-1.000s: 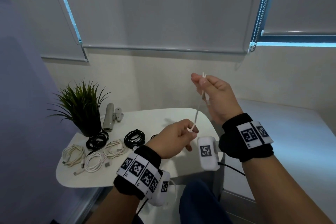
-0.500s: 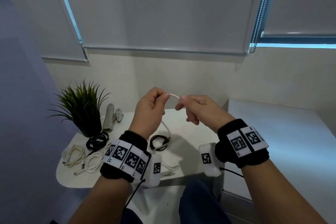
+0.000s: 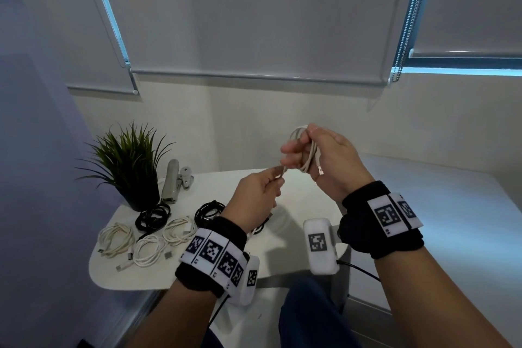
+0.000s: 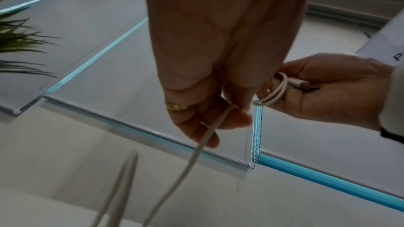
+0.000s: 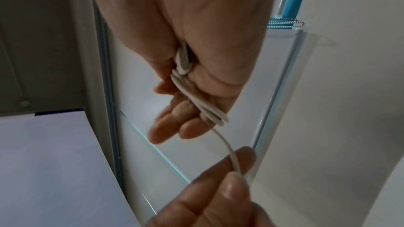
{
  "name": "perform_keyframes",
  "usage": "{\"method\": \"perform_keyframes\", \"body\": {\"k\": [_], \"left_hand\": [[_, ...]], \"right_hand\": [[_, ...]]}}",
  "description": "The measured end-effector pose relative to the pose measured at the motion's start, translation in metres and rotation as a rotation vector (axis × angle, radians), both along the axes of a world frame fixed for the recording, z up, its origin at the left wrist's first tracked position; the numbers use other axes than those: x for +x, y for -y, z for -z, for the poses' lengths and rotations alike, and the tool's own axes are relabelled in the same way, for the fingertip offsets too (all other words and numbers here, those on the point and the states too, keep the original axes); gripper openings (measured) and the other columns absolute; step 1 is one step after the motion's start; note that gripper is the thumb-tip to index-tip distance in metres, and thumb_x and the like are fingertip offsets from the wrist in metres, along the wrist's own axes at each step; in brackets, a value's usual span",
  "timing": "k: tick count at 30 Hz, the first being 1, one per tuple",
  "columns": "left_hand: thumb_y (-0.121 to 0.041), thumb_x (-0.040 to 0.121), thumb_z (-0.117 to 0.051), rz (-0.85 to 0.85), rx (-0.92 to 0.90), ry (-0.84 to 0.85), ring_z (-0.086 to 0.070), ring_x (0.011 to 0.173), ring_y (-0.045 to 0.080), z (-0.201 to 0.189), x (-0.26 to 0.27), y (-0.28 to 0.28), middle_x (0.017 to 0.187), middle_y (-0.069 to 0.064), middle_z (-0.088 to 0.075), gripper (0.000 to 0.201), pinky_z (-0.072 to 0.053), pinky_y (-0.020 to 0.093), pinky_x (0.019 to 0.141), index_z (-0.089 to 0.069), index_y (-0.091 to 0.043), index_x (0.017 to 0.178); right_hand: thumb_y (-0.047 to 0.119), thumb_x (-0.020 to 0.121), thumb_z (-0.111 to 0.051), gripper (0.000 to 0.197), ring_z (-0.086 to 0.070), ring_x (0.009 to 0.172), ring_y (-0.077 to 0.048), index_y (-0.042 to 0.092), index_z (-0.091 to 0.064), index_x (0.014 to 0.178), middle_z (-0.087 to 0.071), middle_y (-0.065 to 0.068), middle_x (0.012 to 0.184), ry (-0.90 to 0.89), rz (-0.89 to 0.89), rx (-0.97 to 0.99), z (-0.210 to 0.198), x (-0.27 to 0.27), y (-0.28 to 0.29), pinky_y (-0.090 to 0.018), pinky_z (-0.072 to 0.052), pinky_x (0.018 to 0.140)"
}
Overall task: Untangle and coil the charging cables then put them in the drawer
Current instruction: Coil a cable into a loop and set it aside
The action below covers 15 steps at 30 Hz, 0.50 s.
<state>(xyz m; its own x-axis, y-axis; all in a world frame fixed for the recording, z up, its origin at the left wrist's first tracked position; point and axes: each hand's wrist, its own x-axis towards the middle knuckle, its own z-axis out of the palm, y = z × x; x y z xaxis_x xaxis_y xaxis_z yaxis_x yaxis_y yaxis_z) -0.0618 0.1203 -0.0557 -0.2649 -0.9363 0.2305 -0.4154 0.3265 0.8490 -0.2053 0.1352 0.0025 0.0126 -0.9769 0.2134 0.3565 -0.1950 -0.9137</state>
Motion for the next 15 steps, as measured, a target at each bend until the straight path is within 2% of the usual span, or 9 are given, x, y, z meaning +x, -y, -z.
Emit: {"method": "perform_keyframes", "body": {"k": [2, 4, 6, 8, 10, 11, 13, 15], "left_hand": [[-0.019, 0.098, -0.047, 0.069, 0.060, 0.033, -0.050, 0.057, 0.008, 0.000, -0.001, -0.004, 0.072, -0.004, -0.053, 0.036, -0.041, 0.008, 0.053, -0.053, -0.022, 0.134], [-0.021, 0.097, -0.048, 0.147, 0.073, 0.092, -0.054, 0.059, 0.008, -0.002, -0.001, -0.008, 0.071, -0.005, -0.055, 0.038, -0.046, 0.017, 0.060, -0.049, -0.027, 0.135], [-0.020, 0.096, -0.050, 0.208, 0.079, 0.117, -0.056, 0.061, 0.007, -0.005, 0.000, -0.011, 0.069, -0.005, -0.057, 0.036, -0.048, 0.023, 0.065, -0.049, -0.028, 0.132], [-0.019, 0.096, -0.051, 0.237, 0.088, 0.121, -0.057, 0.062, 0.008, -0.007, 0.001, -0.011, 0.068, -0.005, -0.057, 0.025, -0.049, 0.022, 0.068, -0.056, -0.025, 0.119], [-0.018, 0.095, -0.053, 0.260, 0.084, 0.157, -0.055, 0.062, 0.010, -0.008, 0.002, -0.013, 0.067, -0.006, -0.059, 0.011, -0.048, 0.026, 0.066, -0.061, -0.022, 0.102], [-0.018, 0.094, -0.054, 0.275, 0.080, 0.183, -0.053, 0.061, 0.009, -0.008, 0.003, -0.013, 0.068, -0.006, -0.060, 0.009, -0.046, 0.025, 0.065, -0.062, -0.021, 0.095], [-0.014, 0.094, -0.054, 0.300, 0.073, 0.199, -0.052, 0.060, -0.001, -0.007, 0.004, -0.013, 0.072, -0.008, -0.061, 0.011, -0.043, 0.017, 0.064, -0.062, -0.020, 0.090], [-0.011, 0.093, -0.054, 0.296, 0.064, 0.176, -0.055, 0.065, -0.003, -0.007, 0.006, -0.012, 0.074, -0.009, -0.062, 0.013, -0.043, 0.016, 0.068, -0.061, -0.021, 0.088]], "right_hand": [[0.016, 0.102, -0.034, 0.037, -0.070, 0.076, -0.029, 0.007, -0.051, 0.071, -0.072, -0.015, 0.085, 0.095, -0.010, 0.009, -0.002, 0.000, 0.001, -0.034, -0.055, 0.068], [0.014, 0.102, -0.036, 0.033, -0.069, 0.096, -0.031, 0.005, -0.054, 0.076, -0.070, -0.017, 0.100, 0.153, 0.004, 0.003, -0.001, -0.001, 0.002, -0.038, -0.056, 0.083], [0.013, 0.101, -0.040, 0.026, -0.065, 0.108, -0.028, 0.005, -0.058, 0.084, -0.067, -0.016, 0.111, 0.154, 0.038, -0.015, 0.002, -0.002, 0.004, -0.041, -0.051, 0.095], [0.011, 0.099, -0.045, 0.019, -0.061, 0.115, -0.021, 0.006, -0.062, 0.094, -0.066, -0.009, 0.116, 0.099, 0.079, -0.034, 0.006, -0.003, 0.006, -0.038, -0.047, 0.102], [0.009, 0.097, -0.048, 0.017, -0.058, 0.118, -0.013, 0.008, -0.064, 0.093, -0.064, -0.005, 0.118, 0.021, 0.129, -0.070, 0.008, -0.004, 0.008, -0.032, -0.043, 0.104], [0.008, 0.096, -0.049, 0.017, -0.056, 0.119, -0.009, 0.010, -0.065, 0.090, -0.062, -0.005, 0.122, -0.023, 0.153, -0.094, 0.008, -0.005, 0.008, -0.028, -0.042, 0.101], [0.008, 0.095, -0.052, 0.018, -0.053, 0.120, -0.001, 0.013, -0.067, 0.086, -0.059, -0.004, 0.128, -0.142, 0.199, -0.135, 0.008, -0.007, 0.008, -0.021, -0.042, 0.093], [0.010, 0.093, -0.055, 0.017, -0.050, 0.122, 0.001, 0.017, -0.068, 0.085, -0.058, -0.003, 0.129, -0.306, 0.264, -0.169, 0.011, -0.008, 0.009, -0.022, -0.039, 0.099]]}}
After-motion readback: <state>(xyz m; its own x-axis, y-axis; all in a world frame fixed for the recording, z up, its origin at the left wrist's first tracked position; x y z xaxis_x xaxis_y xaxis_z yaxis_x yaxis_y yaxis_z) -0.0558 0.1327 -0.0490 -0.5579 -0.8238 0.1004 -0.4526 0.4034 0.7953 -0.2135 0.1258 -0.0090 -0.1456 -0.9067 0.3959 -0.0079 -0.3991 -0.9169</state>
